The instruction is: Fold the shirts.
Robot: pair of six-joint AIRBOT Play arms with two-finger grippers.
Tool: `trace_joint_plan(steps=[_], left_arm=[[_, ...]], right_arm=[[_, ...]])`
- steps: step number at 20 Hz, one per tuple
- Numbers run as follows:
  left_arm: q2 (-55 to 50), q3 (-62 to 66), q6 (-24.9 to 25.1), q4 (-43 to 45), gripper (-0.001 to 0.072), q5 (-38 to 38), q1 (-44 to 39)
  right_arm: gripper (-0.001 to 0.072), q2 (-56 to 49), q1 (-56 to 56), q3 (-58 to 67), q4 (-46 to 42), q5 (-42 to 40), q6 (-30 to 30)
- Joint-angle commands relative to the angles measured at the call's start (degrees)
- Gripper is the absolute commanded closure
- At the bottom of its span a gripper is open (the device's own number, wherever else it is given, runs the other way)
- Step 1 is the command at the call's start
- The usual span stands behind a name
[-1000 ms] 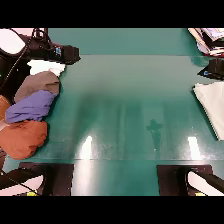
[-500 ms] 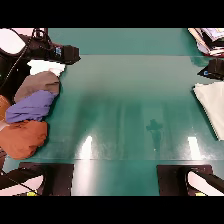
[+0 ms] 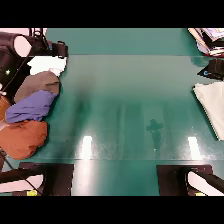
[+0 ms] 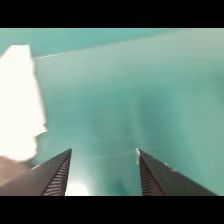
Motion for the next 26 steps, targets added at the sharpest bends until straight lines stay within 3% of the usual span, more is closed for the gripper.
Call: trace_joint_plan(steps=[1, 8, 13, 14, 15, 19, 23, 26], left_arm=[[-7.41, 0.04, -3.34, 6.45, 0.0201, 3.82, 6.25], [-21.68, 0.85, -3.54, 6.16, 0.0201, 13.4, 13.79], [-24.72, 3.21, -3.58, 6.08, 0.0223, 14.78, 14.08], [-24.65, 4.22, -3.56, 5.88, 0.0508, 13.75, 14.1], [-24.63, 5.68, -3.56, 5.88, 0.0677, 11.61, 14.08], [-23.56, 18.64, -3.43, 2.8, 0.0687, -3.19, 14.03], [-12.09, 30.05, 0.83, -0.17, 0.0688, -7.23, 10.86], [0.35, 30.34, 5.49, -0.2, 0.0688, -9.92, 4.26]], right_arm=[[0.0695, -0.02, 0.04, 0.07, 0.04, 0.07, 0.04], [0.0695, -0.02, 0.04, 0.07, 0.04, 0.81, 0.04], [0.0695, -0.15, 0.04, 0.04, 0.0, 0.44, 0.04], [0.0695, -0.15, 0.04, 0.02, 0.0, 0.26, 0.04], [0.0695, -0.13, 0.04, 0.0, 0.02, 0.02, 0.04], [0.0695, -0.04, 0.04, 0.35, 1.07, -0.57, 0.02], [0.0695, -0.09, 0.04, 7.61, 1.97, -3.1, 0.0], [0.0695, -0.11, 0.04, 14.4, 1.88, -5.7, -0.04]])
